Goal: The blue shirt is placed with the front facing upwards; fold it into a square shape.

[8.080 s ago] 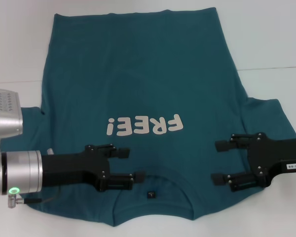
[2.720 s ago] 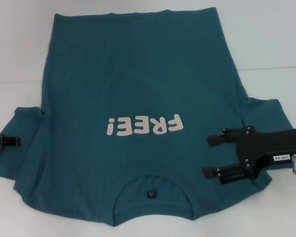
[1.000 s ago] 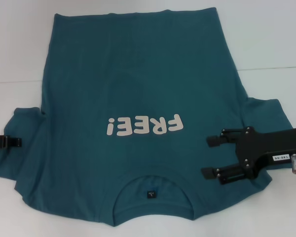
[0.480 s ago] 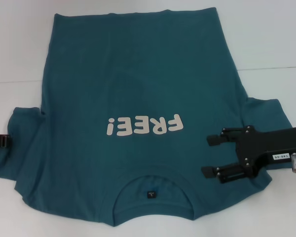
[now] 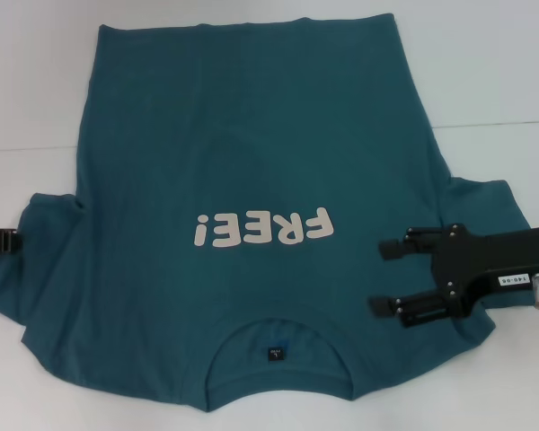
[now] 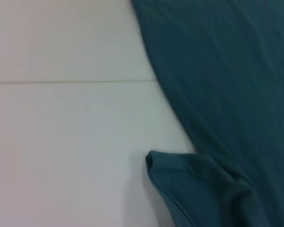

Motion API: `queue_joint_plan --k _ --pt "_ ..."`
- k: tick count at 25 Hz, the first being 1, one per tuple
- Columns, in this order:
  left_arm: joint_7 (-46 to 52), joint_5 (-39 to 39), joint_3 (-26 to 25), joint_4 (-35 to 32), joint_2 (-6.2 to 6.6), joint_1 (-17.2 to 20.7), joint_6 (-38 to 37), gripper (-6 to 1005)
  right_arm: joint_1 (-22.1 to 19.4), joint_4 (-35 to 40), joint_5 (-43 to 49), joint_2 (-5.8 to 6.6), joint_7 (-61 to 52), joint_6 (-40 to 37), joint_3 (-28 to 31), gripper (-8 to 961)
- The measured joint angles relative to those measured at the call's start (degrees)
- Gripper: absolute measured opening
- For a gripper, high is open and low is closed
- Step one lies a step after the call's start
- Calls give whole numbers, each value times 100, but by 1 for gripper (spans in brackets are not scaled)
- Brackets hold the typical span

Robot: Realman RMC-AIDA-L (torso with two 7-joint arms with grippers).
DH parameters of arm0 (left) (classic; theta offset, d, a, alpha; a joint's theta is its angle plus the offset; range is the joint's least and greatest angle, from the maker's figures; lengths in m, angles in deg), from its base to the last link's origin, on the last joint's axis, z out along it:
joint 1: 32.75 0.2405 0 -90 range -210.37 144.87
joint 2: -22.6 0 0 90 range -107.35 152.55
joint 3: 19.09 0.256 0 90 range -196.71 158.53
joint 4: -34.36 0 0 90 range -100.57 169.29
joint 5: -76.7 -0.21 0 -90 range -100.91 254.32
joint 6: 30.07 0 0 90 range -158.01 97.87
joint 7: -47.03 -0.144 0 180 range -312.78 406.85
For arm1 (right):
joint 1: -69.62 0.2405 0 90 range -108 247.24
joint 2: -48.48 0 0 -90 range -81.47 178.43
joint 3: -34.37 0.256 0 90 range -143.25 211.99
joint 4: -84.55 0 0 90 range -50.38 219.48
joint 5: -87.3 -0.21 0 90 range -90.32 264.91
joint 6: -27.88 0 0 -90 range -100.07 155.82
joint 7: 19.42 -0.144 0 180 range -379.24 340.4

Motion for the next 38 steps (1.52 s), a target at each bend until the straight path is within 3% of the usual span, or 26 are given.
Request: queue_joint_plan --k 10,21,30,35,38 --pt "766 -660 2 722 -53 167 -400 31 -9 44 -1 11 -67 20 2 939" --pt "978 -778 -20 1649 -261 508 -839 33 -24 44 -1 19 -67 53 2 939" --pt "1117 -841 32 2359 -597 474 -1317 34 -90 44 -6 40 -65 62 32 938" --pt "1432 -1051 231 3090 -988 447 -1749 35 -142 44 -2 64 -50 62 178 938" --pt "1594 -1098 423 3181 -1036 443 -1833 35 -156 44 6 74 -45 62 267 938"
